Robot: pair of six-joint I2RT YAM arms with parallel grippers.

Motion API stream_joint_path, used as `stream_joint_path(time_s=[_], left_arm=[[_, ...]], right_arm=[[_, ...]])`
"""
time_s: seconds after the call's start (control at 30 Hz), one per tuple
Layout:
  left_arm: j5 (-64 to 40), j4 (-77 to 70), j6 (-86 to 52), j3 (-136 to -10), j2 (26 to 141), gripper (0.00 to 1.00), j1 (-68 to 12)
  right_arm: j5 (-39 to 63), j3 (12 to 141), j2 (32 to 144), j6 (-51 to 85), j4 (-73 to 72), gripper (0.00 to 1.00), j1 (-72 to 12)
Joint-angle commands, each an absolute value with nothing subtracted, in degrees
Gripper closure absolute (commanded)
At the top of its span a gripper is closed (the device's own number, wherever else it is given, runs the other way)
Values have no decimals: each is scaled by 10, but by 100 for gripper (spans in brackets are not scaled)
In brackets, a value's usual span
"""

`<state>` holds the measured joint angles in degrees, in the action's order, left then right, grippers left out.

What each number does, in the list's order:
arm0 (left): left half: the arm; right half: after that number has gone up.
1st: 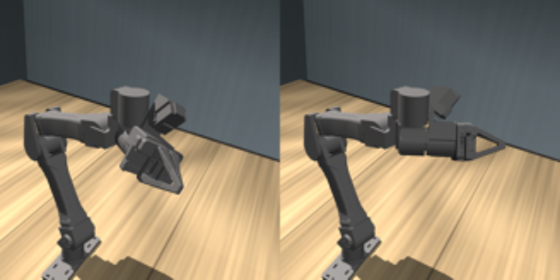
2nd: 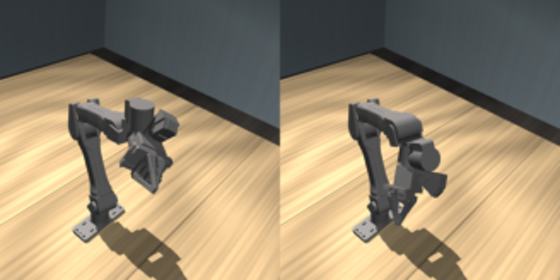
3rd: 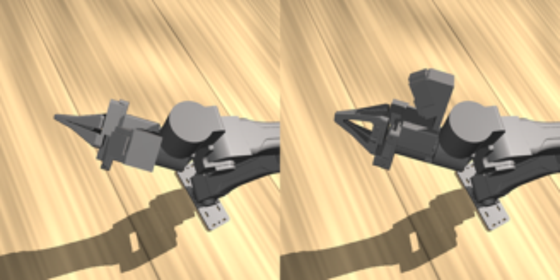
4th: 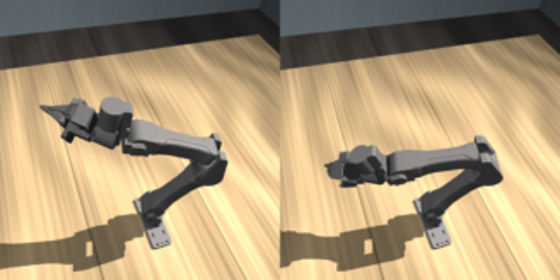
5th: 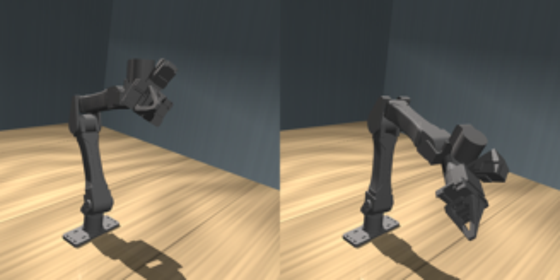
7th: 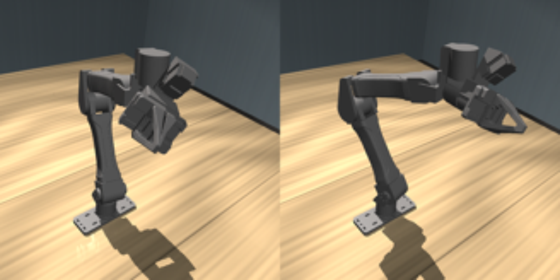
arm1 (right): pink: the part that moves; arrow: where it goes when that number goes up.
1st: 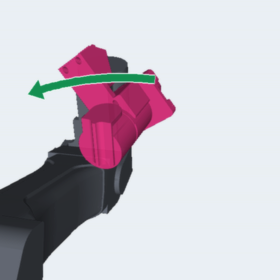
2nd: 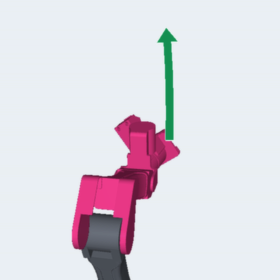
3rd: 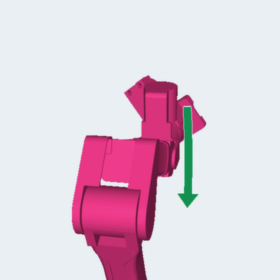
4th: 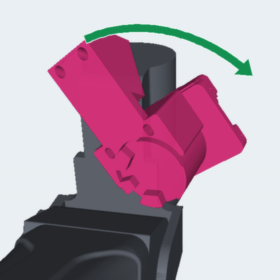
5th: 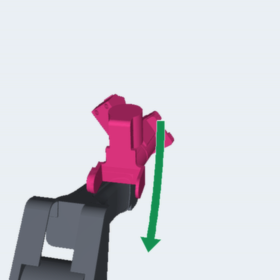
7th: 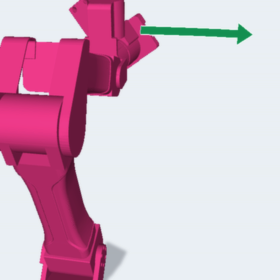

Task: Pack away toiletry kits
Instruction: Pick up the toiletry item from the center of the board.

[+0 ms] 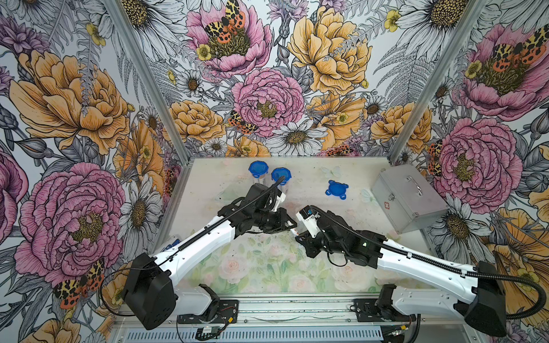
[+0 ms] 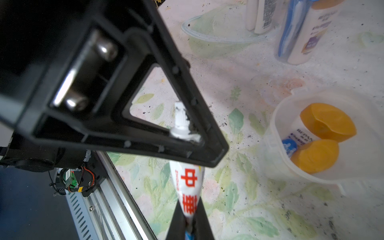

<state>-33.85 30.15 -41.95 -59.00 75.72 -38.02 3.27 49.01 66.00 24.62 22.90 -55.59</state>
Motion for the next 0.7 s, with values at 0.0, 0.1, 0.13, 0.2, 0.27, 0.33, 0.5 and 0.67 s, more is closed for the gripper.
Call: stream_joint_path(time_s=[0.0, 0.1, 0.13, 0.2, 0.27, 0.33, 0.5, 0.67], left_arm=[[-342, 296, -401, -608, 768, 100, -381], [-333, 297, -391, -617, 772, 100, -380], [-328, 300, -385, -622, 772, 100, -379], [-311, 315, -366, -639, 777, 100, -380], [-285, 333, -343, -662, 780, 100, -383], [-251, 348, -317, -688, 784, 100, -387], [-148, 369, -269, -755, 803, 100, -403], [-65, 377, -227, -807, 838, 100, -427]], right_arm=[[26, 508, 658, 251, 208, 90, -549], [14, 502, 646, 256, 208, 76, -544], [9, 499, 640, 259, 208, 71, -542], [-1, 491, 625, 266, 209, 57, -537], [-17, 481, 607, 278, 213, 45, -530], [-35, 472, 580, 292, 219, 38, -517], [-53, 443, 519, 340, 224, 35, -459], [-50, 438, 508, 366, 241, 32, -410]])
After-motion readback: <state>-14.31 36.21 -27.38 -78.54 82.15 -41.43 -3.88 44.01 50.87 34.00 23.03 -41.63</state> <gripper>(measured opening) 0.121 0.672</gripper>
